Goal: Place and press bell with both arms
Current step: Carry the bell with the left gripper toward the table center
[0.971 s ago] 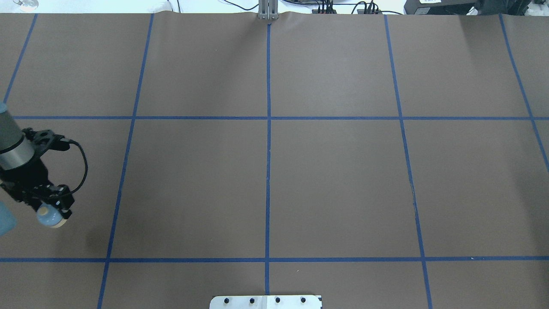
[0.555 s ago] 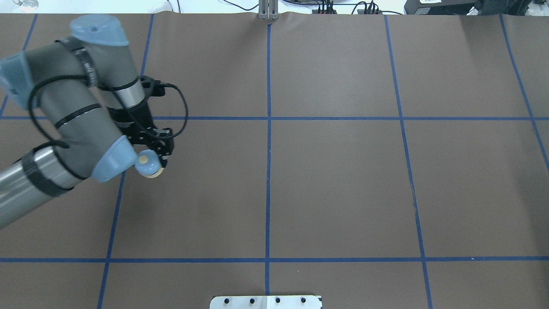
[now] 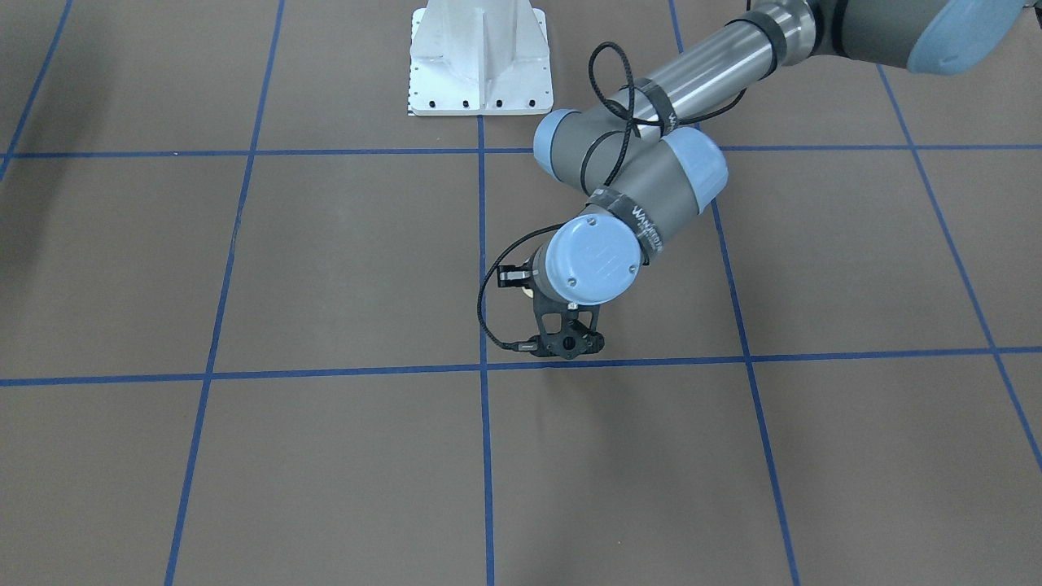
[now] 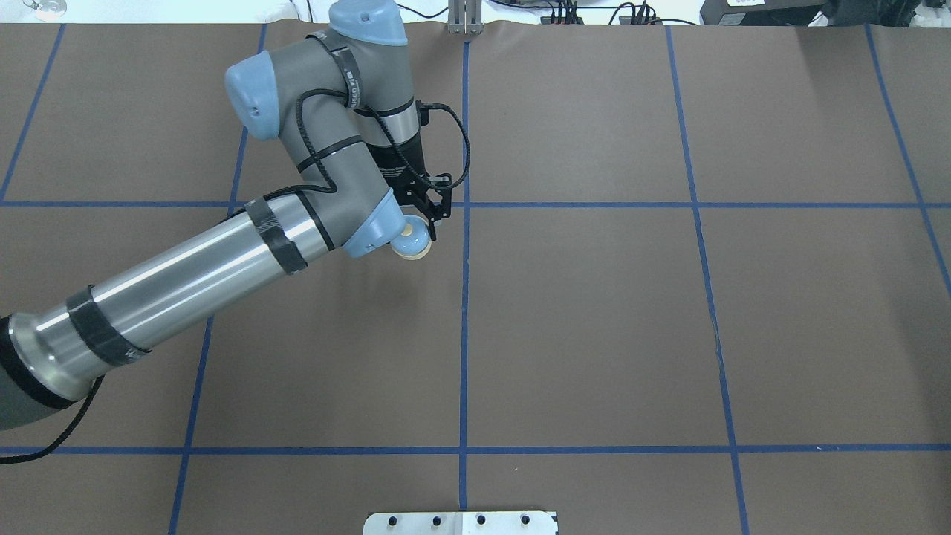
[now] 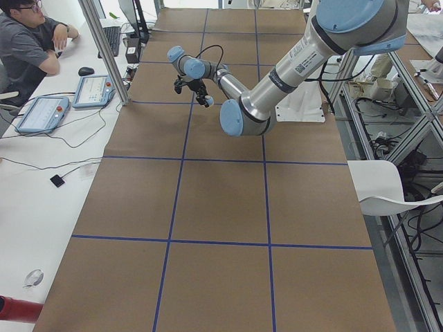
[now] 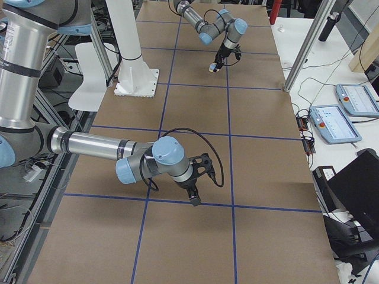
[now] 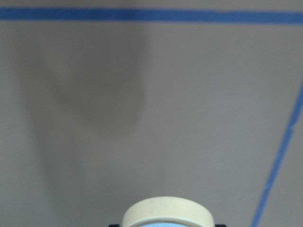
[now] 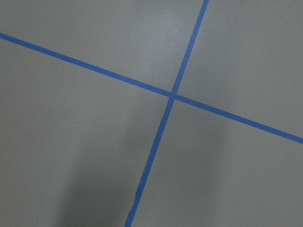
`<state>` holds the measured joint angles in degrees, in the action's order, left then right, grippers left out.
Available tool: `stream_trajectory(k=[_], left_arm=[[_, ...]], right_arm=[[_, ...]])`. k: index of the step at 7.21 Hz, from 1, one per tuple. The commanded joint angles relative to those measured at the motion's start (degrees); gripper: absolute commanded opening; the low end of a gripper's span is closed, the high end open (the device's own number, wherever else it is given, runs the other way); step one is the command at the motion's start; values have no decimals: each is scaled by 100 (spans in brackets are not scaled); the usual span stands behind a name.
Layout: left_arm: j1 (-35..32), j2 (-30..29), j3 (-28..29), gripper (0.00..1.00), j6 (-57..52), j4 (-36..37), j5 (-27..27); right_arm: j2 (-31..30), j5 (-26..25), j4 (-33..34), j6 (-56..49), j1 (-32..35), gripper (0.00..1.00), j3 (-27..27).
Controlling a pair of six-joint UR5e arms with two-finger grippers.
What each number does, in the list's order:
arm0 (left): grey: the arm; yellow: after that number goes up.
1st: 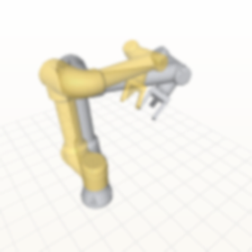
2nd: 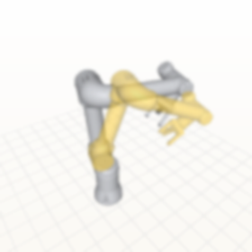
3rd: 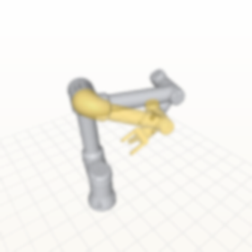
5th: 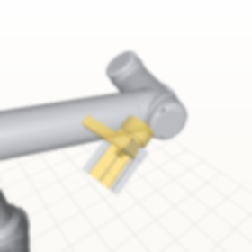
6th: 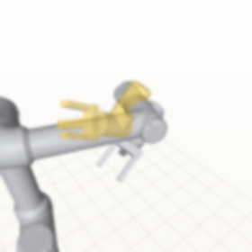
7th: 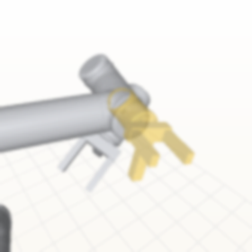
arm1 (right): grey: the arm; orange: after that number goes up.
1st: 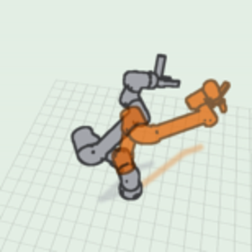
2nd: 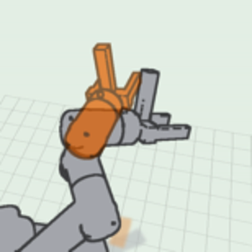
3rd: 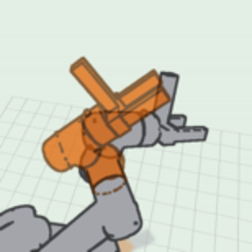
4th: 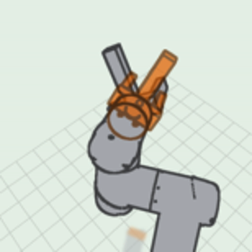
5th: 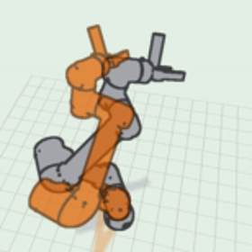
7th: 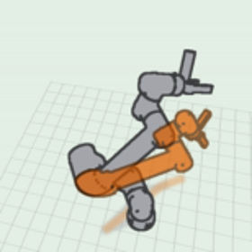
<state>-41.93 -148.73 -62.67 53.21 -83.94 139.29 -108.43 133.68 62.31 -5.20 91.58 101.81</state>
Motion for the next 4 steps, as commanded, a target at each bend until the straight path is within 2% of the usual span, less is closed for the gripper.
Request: stream_trajectory(k=[1,3,4], left_arm=[[210,-611,894,5,347,-456,-269],[439,-763,1465,5,839,-1252,-499],[483,-798,1521,6,945,-1317,-656]], right_arm=[[-11,9,0,10,0,100,-21],[6,9,9,10,0,100,-38],[24,9,9,10,0,100,-38]])
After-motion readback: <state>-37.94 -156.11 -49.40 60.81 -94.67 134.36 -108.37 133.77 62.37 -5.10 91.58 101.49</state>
